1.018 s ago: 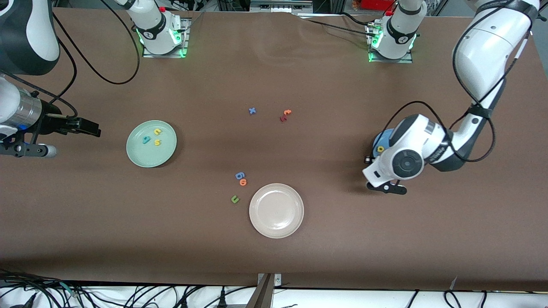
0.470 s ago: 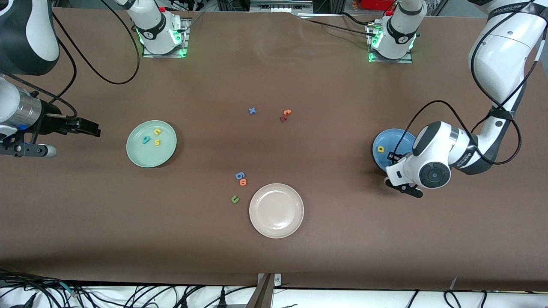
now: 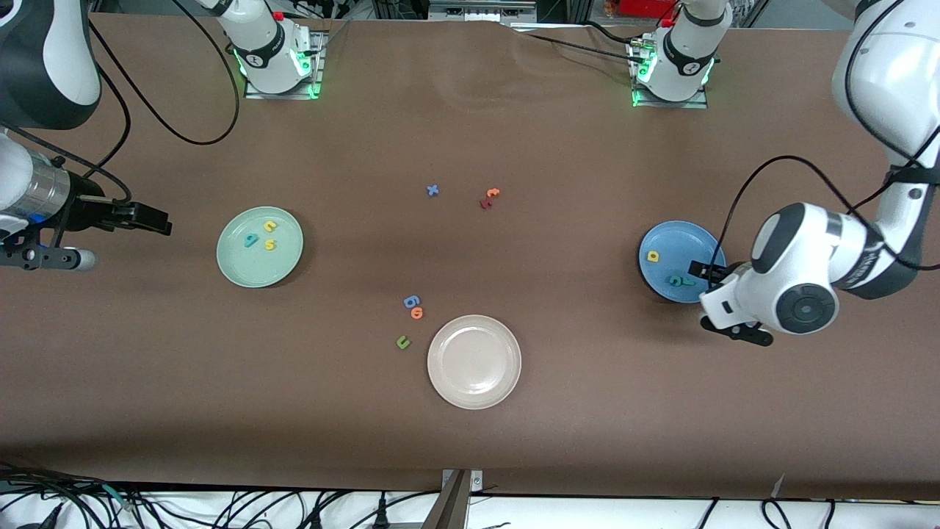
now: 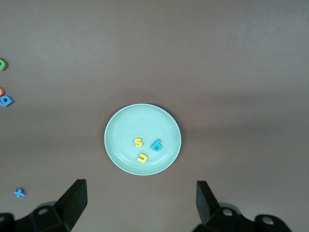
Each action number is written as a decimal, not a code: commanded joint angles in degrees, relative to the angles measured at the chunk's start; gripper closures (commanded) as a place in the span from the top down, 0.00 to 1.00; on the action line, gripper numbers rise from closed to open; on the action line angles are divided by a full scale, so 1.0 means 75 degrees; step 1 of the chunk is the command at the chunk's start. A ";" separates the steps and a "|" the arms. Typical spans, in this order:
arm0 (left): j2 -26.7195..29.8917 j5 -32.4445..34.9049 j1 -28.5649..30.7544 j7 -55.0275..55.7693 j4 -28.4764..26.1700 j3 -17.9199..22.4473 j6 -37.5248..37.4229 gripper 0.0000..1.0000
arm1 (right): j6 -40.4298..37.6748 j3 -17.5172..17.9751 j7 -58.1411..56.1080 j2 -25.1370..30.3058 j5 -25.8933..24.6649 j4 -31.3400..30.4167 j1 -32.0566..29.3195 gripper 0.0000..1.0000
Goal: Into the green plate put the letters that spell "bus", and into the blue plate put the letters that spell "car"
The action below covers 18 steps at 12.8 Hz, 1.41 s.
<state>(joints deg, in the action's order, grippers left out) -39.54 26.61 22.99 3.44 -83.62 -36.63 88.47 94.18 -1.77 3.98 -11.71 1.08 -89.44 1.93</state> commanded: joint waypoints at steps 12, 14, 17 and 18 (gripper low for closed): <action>0.4145 -0.3349 -0.2678 0.0115 -0.0463 0.4215 -0.0570 1.00 | -0.0006 0.0048 -0.0098 0.0026 -0.0038 -0.0005 -0.0128 1.00; 0.4450 -0.3337 -0.2924 0.0115 -0.0941 0.4320 -0.0022 1.00 | -0.0018 0.0049 -0.0098 0.0026 -0.0026 -0.0005 -0.0128 1.00; 0.4581 -0.3489 -0.3147 0.0022 -0.1014 0.4648 0.0028 1.00 | 0.0063 0.0049 -0.0098 0.0026 -0.0015 -0.0005 -0.0128 0.99; 0.4592 -0.3477 -0.3171 -0.0014 -0.1014 0.4684 0.0039 1.00 | 0.0064 0.0049 -0.0051 0.0015 -0.0003 0.0007 -0.0128 0.99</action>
<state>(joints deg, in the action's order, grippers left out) -7.10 2.33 0.35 4.17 -89.16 -3.56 87.58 94.25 -1.77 3.96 -11.78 1.08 -89.44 1.52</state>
